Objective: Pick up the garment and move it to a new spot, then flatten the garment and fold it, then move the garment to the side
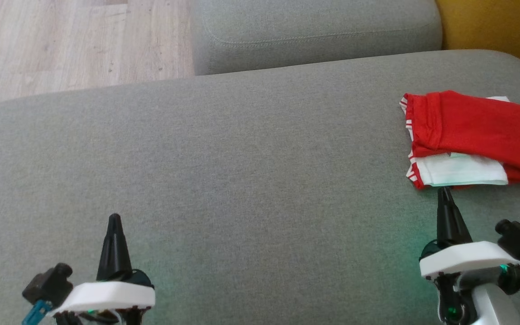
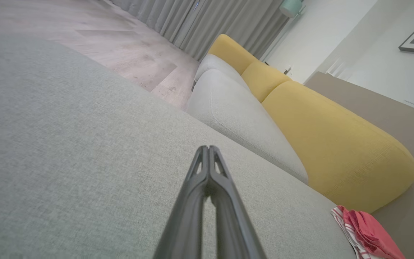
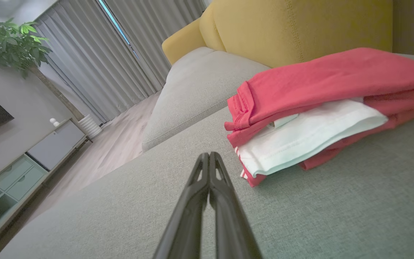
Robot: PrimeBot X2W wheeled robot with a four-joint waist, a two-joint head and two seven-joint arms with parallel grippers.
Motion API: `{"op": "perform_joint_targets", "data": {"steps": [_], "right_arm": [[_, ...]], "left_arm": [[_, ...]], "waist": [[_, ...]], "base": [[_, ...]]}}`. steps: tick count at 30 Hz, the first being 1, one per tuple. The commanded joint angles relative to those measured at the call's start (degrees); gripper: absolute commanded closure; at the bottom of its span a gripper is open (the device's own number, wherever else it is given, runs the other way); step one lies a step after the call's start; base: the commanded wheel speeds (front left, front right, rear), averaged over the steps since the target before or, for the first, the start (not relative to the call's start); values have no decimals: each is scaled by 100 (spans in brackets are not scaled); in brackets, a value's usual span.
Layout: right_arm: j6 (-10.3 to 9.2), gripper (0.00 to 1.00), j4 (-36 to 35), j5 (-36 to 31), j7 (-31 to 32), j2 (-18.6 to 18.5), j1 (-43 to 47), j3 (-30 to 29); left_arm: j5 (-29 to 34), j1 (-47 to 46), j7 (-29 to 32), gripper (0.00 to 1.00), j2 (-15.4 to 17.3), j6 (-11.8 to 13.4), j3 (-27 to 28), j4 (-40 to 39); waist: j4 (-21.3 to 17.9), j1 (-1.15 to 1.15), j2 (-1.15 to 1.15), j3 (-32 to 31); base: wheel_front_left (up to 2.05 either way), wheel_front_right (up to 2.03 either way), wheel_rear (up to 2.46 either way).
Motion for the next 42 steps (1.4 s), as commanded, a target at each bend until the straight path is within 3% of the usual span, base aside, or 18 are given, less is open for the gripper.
{"op": "perform_joint_targets", "data": {"steps": [1,42], "right_arm": [[5,100,-236,191,43,-15,-204,-6],[11,100,-491,2881,718,-19,-166,-280]], "left_arm": [[-153,-256,49,100,53,-11,149,-179],[-2457,-372,715,100,86,-25,524,-170]], "waist": [[3,0,0,-1],[83,0,0,-40]], "base": [[0,0,0],[0,0,0]]}}
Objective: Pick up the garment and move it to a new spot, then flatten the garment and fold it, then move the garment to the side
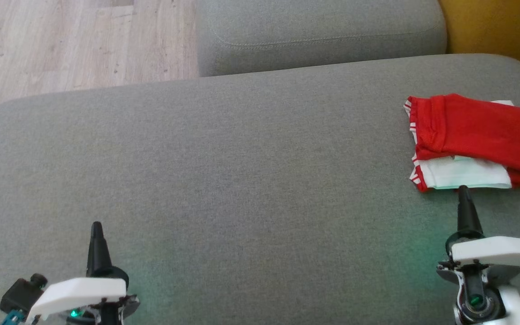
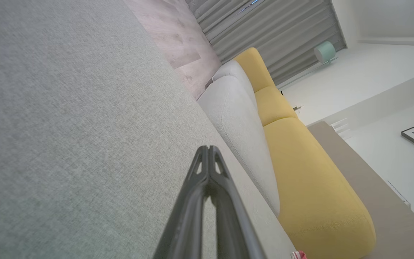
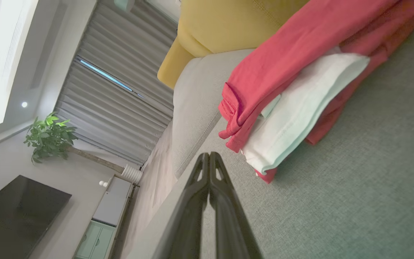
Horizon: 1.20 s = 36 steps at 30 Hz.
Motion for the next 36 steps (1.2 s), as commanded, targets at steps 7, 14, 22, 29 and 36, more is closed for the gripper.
{"op": "perform_joint_targets", "data": {"steps": [7,14,22,29,36], "right_arm": [[14,100,-257,541,130,-21,-161,0],[15,100,-301,1000,245,-22,-155,-47],[16,100,-350,1526,377,-23,-148,-100],[17,100,-394,1985,492,-23,-141,-147],[18,100,-437,2445,607,-24,-135,-194]], "left_arm": [[-456,-352,135,100,77,-26,245,-170],[-845,-373,254,100,79,-28,315,-168],[-1289,-397,390,100,80,-31,396,-165],[-1676,-417,510,100,80,-33,468,-162],[-2063,-438,631,100,80,-36,541,-160]], "waist": [[13,0,0,-6],[27,0,0,-13],[43,0,0,-21],[56,0,0,-27],[70,0,0,-34]], "base": [[0,0,0],[0,0,0],[0,0,0],[0,0,0],[0,0,0]]}}
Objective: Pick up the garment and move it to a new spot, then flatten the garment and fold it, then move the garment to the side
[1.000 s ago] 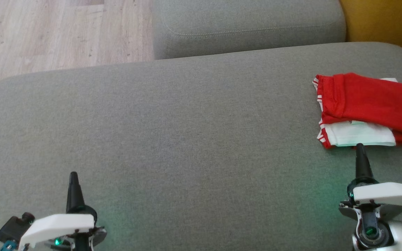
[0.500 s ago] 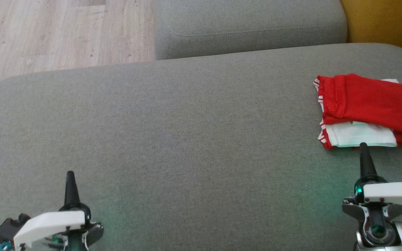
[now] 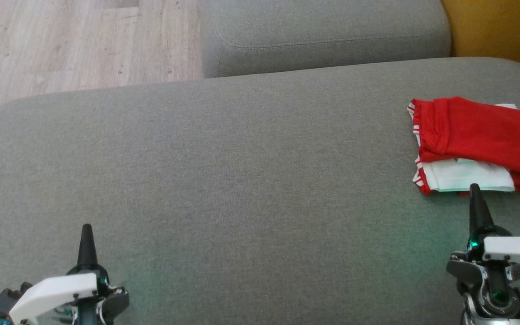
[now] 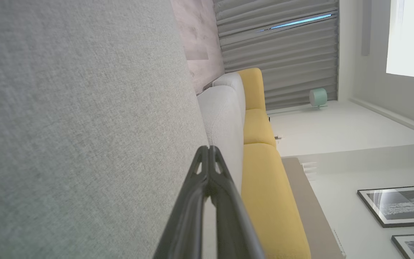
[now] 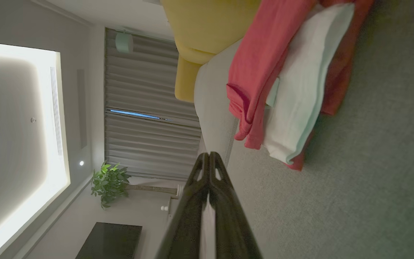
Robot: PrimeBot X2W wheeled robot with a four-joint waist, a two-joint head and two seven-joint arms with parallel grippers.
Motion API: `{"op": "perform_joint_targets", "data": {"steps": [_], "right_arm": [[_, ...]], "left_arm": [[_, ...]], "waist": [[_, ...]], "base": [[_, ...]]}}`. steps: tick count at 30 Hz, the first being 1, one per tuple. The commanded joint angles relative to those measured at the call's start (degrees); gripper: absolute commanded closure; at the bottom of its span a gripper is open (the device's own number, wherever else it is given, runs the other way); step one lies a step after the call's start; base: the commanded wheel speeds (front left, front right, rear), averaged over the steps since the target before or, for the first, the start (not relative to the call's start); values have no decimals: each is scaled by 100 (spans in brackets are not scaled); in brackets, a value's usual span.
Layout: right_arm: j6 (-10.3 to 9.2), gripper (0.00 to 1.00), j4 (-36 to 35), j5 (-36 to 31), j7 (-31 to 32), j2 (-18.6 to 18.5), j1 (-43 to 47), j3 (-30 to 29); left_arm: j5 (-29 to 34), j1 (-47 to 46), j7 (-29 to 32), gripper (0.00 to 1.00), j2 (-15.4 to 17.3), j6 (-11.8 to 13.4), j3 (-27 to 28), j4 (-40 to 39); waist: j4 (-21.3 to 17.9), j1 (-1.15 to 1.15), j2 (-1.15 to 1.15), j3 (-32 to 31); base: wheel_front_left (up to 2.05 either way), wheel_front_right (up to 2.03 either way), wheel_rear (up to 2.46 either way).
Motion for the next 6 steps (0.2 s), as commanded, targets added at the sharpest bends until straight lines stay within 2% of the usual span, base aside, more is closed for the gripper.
{"op": "perform_joint_targets", "data": {"steps": [1,6], "right_arm": [[19,100,-234,172,56,-24,-136,69],[20,100,-265,498,138,-25,-132,35]], "left_arm": [[-141,-343,55,100,80,-35,196,-163],[-416,-358,141,100,79,-36,248,-161]], "waist": [[2,0,0,-1],[12,0,0,-6]], "base": [[0,0,0],[0,0,0]]}}
